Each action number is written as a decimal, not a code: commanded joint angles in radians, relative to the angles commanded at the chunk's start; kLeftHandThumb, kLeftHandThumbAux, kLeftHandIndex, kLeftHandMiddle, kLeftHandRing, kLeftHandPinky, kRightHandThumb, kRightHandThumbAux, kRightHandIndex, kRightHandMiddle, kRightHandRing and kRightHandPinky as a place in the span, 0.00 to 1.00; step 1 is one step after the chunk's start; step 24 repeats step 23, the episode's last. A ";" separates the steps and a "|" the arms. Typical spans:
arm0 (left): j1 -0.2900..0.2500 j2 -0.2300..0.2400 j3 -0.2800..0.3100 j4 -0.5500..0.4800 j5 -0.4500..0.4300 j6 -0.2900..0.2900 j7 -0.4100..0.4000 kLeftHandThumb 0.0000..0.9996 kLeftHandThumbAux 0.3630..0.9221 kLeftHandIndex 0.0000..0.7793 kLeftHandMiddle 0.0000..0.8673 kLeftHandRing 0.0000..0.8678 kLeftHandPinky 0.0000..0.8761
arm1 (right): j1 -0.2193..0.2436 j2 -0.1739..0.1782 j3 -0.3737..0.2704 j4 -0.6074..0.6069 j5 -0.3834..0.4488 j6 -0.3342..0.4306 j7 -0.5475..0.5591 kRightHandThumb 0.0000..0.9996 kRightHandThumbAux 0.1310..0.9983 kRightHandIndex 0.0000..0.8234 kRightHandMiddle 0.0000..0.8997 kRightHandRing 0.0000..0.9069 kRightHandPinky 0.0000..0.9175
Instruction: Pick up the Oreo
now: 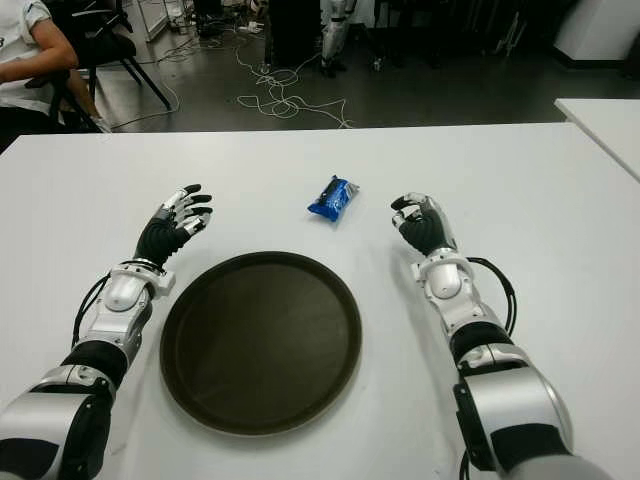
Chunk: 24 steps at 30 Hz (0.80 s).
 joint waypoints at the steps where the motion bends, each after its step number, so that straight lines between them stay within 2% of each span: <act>1: 0.000 0.000 0.000 0.000 0.000 0.001 0.001 0.03 0.54 0.17 0.25 0.25 0.28 | 0.000 0.001 0.000 0.000 0.001 0.002 0.000 0.68 0.68 0.50 0.54 0.58 0.59; 7: -0.001 0.000 0.001 0.000 -0.001 0.006 0.002 0.03 0.54 0.17 0.25 0.26 0.28 | -0.002 0.002 -0.001 0.000 0.001 0.011 -0.002 0.69 0.68 0.50 0.53 0.58 0.62; 12: -0.001 0.000 0.003 0.000 -0.004 0.010 -0.004 0.03 0.49 0.17 0.25 0.26 0.28 | -0.004 0.001 0.004 0.002 -0.006 0.016 -0.004 0.69 0.68 0.50 0.53 0.58 0.62; 24: -0.003 0.000 0.009 0.002 -0.009 0.010 -0.015 0.02 0.50 0.17 0.24 0.25 0.28 | -0.005 0.001 0.005 0.000 -0.015 0.021 -0.010 0.69 0.68 0.50 0.53 0.58 0.61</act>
